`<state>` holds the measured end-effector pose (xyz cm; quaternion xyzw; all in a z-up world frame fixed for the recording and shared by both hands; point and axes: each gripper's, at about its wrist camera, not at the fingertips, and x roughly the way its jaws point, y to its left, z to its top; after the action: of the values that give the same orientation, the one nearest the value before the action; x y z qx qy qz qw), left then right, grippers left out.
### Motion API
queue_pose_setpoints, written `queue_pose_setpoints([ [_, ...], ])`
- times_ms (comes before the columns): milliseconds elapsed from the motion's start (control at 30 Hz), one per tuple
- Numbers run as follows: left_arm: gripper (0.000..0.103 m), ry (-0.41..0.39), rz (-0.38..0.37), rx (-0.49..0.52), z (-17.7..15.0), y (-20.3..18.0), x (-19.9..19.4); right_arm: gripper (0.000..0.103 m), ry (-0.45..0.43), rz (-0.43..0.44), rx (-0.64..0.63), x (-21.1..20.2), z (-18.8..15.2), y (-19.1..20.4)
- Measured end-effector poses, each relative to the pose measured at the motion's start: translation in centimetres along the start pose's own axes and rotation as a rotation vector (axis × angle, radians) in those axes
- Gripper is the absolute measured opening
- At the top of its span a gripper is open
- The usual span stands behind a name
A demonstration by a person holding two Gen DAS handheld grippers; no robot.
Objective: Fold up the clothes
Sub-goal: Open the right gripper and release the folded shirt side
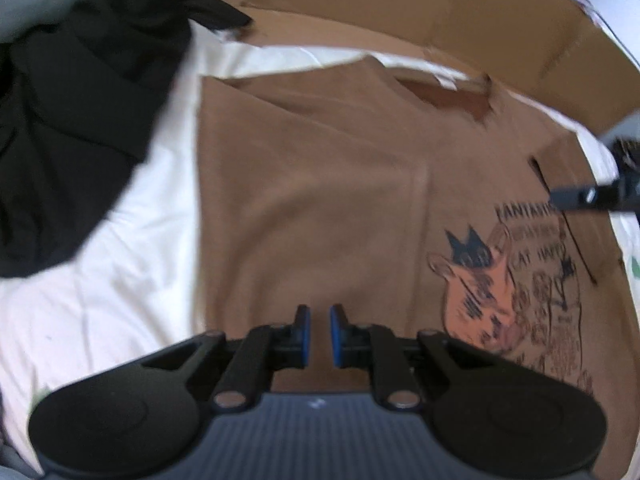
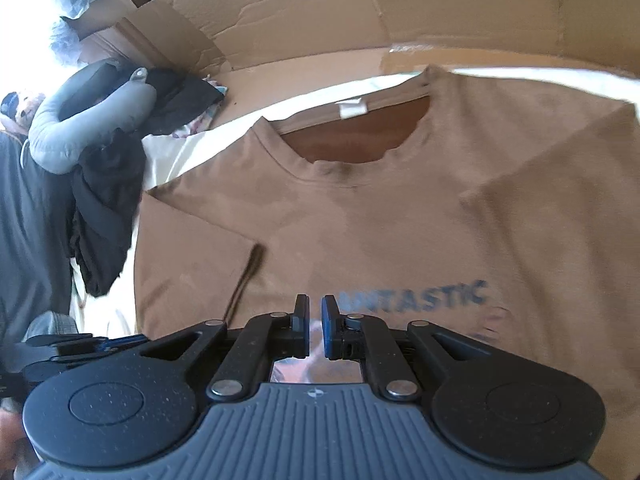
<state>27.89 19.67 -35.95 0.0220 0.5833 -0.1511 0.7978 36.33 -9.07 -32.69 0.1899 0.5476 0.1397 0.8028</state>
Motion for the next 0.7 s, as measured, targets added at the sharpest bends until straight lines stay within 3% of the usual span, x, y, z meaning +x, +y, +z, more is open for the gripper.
queue_pose_setpoints([
  [100,0.012,0.023,0.001,-0.004,-1.3,-1.0,0.1,0.028,-0.031,-0.014,0.016,-2.4,0.1,-0.7],
  [433,0.012,0.049,0.039,-0.069,-3.7,-1.5,0.0,0.029,-0.054,-0.054,0.036,-7.7,-1.0,-2.9],
  [500,0.013,0.044,0.044,-0.083,-3.9,-1.4,-0.9,0.033,-0.063,-0.059,0.04,-8.7,-1.1,-3.2],
  [700,0.034,0.017,0.057,-0.108,-3.6,-1.7,-4.5,0.042,-0.103,-0.065,0.041,-12.6,-1.6,-3.7],
])
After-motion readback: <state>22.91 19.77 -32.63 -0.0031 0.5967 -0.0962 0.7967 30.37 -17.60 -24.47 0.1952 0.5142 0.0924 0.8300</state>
